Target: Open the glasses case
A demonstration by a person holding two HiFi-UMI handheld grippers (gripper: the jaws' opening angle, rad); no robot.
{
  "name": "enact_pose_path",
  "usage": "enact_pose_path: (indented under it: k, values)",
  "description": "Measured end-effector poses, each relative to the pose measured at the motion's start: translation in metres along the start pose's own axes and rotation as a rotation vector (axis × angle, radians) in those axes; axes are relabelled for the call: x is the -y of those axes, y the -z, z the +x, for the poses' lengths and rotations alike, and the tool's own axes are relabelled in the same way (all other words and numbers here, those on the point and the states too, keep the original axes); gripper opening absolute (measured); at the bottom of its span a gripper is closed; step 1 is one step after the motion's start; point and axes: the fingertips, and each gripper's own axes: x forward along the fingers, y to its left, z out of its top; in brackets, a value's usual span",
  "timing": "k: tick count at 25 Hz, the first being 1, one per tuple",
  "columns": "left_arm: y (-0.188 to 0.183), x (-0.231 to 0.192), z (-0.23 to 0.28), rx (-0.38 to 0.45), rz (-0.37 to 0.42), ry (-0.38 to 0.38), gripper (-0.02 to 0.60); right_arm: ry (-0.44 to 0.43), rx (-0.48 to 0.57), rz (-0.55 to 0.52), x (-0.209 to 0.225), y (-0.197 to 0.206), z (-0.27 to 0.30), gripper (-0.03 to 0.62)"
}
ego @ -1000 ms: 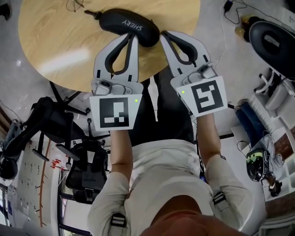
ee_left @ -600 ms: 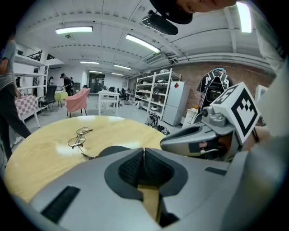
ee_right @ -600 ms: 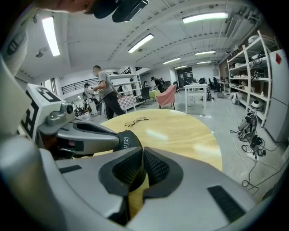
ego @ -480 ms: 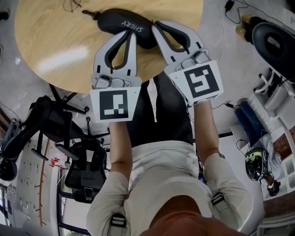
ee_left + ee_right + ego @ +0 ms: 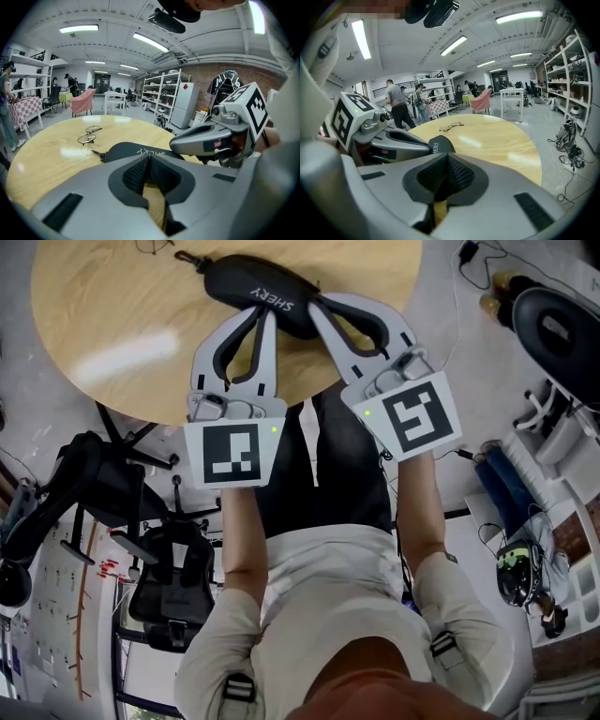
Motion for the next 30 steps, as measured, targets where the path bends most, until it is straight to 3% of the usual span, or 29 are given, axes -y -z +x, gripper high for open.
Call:
enact_pose_path:
  k: [7, 19, 21, 25, 30]
  values:
    - [-0.006, -0.006, -0.015, 0.018, -0.018, -0.022, 0.025, -0.04, 0.016, 0.008, -0.02, -0.002, -0.002, 0.02]
    - [-0.013, 0.003, -0.013, 0.031, -0.009, 0.016, 0.025, -0.119, 0.039, 0.041, -0.047, -0.001, -0.003, 0.02]
    - [-0.012, 0.003, -0.012, 0.026, 0.002, 0.021, 0.025, -0.118, 0.033, 0.037, -0.05, -0.001, -0.003, 0.02]
    - [-0.012, 0.002, -0.015, 0.033, -0.047, 0.009, 0.023, -0.106, -0.002, 0.002, -0.052, 0.002, -0.007, 0.02]
    - [-0.007, 0.001, -0.019, 0.004, -0.008, 0.003, 0.023, -0.061, -0.03, -0.011, -0.036, 0.007, -0.017, 0.02]
